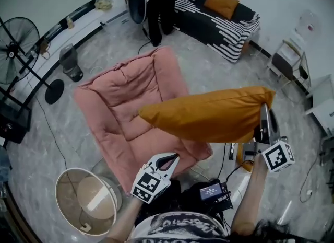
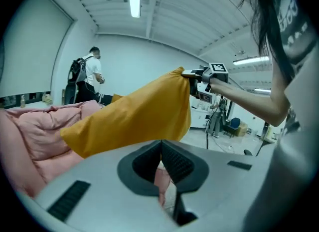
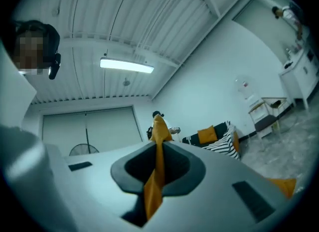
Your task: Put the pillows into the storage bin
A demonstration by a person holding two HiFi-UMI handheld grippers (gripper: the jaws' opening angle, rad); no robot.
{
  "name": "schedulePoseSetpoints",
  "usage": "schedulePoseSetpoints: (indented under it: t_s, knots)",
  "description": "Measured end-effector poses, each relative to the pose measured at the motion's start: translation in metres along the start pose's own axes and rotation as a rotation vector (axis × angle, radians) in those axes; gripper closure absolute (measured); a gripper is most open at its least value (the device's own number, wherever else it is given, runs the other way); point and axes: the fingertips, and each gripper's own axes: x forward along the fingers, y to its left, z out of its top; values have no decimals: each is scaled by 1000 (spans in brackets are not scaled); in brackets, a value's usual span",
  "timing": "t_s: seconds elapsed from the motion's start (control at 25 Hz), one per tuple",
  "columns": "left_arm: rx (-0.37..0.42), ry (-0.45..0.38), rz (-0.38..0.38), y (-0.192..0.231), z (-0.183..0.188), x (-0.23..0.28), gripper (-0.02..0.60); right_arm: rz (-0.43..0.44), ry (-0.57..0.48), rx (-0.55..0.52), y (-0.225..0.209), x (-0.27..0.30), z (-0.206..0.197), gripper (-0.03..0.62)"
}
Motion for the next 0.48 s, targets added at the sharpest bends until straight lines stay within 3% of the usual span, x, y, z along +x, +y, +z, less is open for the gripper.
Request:
schedulePoseSetpoints:
  t_s: [0.12,0.48]
  knots:
    - [33,25,-83,-20,5,26,569,-69,-61,-58,-31,-30,36,574]
    - [107,93,-252,-85,13,92,569,-258,-216,-35,-125,-126,102,574]
